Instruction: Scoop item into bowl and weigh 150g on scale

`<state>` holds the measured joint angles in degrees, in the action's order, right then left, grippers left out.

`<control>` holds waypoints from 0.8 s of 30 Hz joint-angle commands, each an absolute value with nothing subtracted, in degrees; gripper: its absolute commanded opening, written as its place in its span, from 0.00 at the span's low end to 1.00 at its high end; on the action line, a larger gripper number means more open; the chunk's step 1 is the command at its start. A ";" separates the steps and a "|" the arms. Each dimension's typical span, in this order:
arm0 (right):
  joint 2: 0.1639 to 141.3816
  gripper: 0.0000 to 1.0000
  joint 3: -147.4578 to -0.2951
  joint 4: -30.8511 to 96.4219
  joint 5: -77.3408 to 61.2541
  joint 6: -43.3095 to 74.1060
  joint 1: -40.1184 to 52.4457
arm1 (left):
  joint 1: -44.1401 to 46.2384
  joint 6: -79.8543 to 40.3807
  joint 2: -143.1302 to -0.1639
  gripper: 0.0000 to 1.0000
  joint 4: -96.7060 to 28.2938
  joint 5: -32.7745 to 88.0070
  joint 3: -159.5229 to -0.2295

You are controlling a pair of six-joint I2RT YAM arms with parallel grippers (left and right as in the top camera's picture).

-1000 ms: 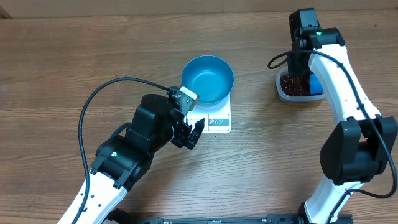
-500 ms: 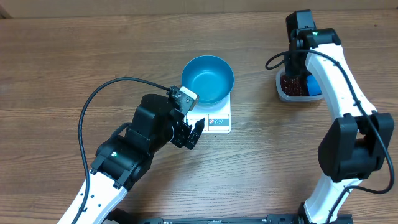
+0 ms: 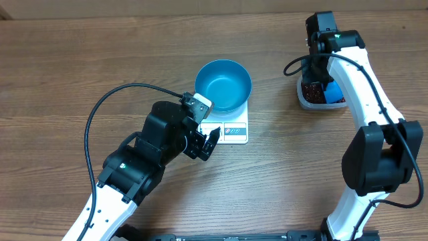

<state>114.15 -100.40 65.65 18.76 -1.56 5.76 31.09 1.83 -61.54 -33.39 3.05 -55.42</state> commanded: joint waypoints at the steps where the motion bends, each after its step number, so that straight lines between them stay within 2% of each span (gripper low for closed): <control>1: 115.20 0.04 -101.95 66.19 15.29 -1.34 6.11 | 30.98 1.26 -61.76 0.99 -33.12 3.90 -55.05; 11: 115.22 0.04 -101.95 66.35 10.15 -1.32 5.93 | 30.98 1.26 -61.76 0.99 -33.15 3.92 -55.05; 24: 115.22 0.04 -101.95 66.78 10.00 2.63 5.02 | 30.98 1.26 -61.76 1.00 -33.15 4.10 -55.05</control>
<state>114.19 -100.51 66.06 13.28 -0.30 5.61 31.09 1.83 -61.54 -33.39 3.07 -55.42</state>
